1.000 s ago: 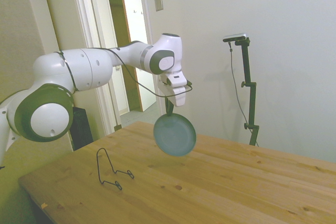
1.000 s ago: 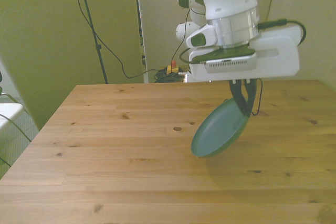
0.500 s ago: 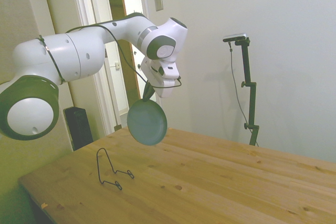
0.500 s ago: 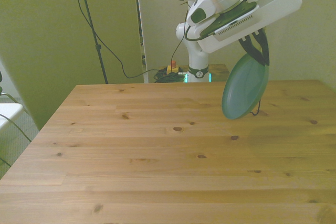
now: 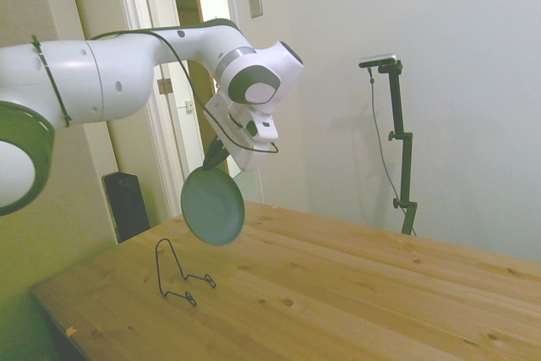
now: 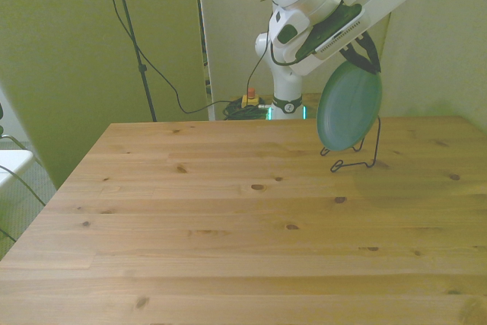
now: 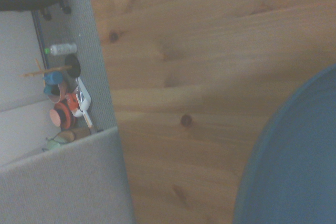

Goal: Load the plate

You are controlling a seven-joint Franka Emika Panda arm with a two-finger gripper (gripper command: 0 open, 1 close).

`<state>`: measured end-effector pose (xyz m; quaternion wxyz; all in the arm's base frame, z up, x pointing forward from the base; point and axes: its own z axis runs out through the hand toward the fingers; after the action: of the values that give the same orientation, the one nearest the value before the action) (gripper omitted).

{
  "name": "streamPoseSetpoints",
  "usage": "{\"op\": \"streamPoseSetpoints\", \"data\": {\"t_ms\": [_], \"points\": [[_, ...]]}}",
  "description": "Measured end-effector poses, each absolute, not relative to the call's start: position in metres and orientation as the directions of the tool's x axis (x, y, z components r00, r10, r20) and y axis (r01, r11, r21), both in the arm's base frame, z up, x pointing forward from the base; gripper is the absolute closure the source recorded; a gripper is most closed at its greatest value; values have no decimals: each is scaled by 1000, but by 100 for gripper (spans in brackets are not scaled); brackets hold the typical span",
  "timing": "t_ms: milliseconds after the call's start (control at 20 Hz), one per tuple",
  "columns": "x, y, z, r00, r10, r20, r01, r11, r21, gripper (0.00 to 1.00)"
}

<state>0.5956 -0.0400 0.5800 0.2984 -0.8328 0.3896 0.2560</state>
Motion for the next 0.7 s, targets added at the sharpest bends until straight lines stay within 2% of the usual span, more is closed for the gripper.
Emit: {"op": "streamPoseSetpoints", "data": {"t_ms": [300, 500, 700], "points": [[553, 0, 552, 582, -459, -671, -778, -553, -297, 100], [549, 35, 526, 584, -456, -672, -772, -569, -285, 100], [548, 38, 519, 579, -459, -675, -775, -567, -279, 100]]}}
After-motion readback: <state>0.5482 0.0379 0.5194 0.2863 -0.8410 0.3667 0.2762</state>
